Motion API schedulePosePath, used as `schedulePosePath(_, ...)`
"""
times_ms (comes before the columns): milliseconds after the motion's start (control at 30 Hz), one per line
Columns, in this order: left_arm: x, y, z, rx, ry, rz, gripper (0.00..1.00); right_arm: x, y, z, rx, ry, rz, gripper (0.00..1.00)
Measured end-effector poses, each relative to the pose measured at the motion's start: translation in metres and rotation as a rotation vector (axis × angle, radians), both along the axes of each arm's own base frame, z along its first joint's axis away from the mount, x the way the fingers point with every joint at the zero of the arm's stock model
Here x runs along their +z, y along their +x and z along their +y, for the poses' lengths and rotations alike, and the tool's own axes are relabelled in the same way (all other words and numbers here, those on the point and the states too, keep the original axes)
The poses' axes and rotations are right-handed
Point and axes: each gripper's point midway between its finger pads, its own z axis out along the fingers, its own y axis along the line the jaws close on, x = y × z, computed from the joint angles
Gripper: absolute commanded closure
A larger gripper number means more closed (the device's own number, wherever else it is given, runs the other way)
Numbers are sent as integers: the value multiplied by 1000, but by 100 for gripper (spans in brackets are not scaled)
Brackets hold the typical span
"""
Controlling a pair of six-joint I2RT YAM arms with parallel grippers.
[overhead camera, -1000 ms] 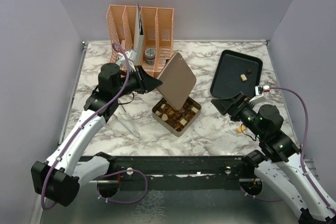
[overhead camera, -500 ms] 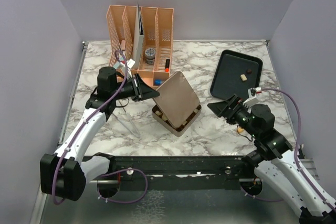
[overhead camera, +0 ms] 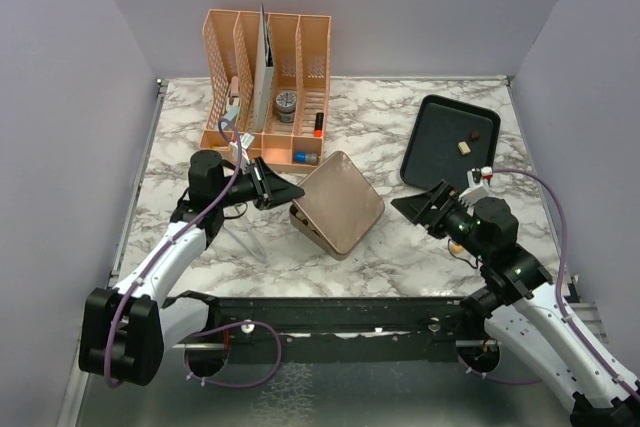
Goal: Pack the chocolate
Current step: Close the box lid on the packing box.
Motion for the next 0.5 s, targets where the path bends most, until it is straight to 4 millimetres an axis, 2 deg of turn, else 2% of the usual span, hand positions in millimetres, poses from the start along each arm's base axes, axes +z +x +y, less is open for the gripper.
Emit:
schedulePosePath(167,-3,4,0,13,-11,-9,94,-3,0,0,-2,6,10,10)
schedulePosePath(500,-24,17,-1,46,-16,45,93,-6,0,1,-3,8,17,10)
